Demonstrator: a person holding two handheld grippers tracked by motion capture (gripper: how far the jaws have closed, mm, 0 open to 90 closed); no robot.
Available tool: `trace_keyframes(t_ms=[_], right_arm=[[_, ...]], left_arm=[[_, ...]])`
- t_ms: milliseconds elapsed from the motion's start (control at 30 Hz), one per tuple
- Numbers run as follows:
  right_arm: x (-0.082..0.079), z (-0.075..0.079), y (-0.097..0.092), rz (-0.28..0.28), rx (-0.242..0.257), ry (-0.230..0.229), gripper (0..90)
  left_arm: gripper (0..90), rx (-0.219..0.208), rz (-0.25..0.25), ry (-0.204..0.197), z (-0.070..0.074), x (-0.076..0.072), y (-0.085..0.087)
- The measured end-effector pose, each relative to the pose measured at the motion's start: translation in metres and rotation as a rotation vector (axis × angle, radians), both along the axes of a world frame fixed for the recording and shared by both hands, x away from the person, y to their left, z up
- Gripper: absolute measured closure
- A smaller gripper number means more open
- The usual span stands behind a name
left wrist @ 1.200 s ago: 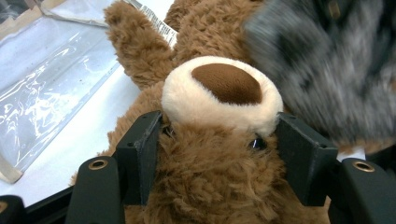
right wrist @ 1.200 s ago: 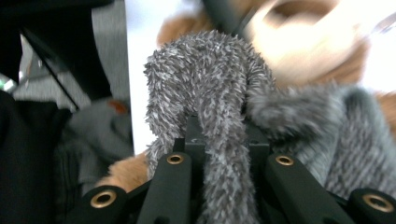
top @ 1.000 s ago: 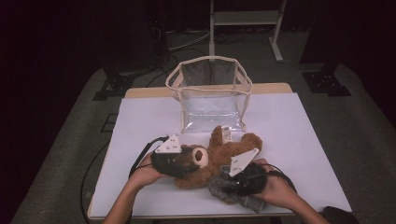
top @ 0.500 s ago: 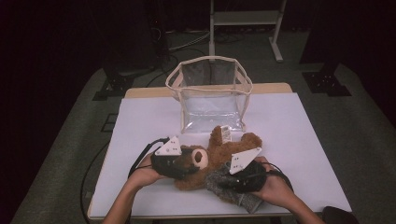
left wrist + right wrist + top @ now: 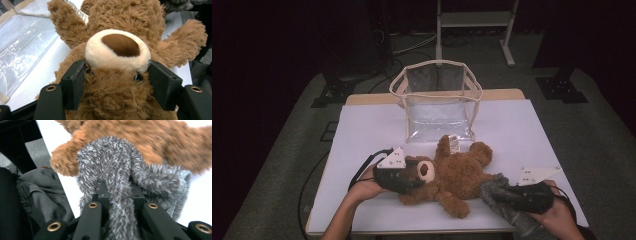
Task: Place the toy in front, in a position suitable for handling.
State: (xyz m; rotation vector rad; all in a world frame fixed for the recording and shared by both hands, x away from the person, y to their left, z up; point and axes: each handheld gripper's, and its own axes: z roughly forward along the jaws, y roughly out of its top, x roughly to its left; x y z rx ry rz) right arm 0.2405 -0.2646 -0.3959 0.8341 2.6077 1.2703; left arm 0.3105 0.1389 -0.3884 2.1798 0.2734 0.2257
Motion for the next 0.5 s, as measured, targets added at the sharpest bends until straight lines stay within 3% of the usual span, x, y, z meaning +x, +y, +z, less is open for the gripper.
trace_keyframes(t_ms=[233,367,433,500], right_arm=[[0.015,0.017,0.003,0.011,0.045,-0.031,75.9],[0.050,0.030,0.029,0.064,0.065,-0.045,75.8],[0.054,0.030,0.033,0.068,0.065,-0.044,75.8],[0.069,0.031,0.047,0.100,0.069,-0.032,75.4]], left_arm=[[34.2,-0.004,0.000,0.010,-0.001,0.001,0.001],[33.7,0.002,-0.007,0.001,-0.001,-0.001,0.001],[33.6,0.002,-0.009,-0.003,-0.001,-0.001,0.001],[33.4,-0.001,-0.006,-0.001,-0.002,0.000,0.003]])
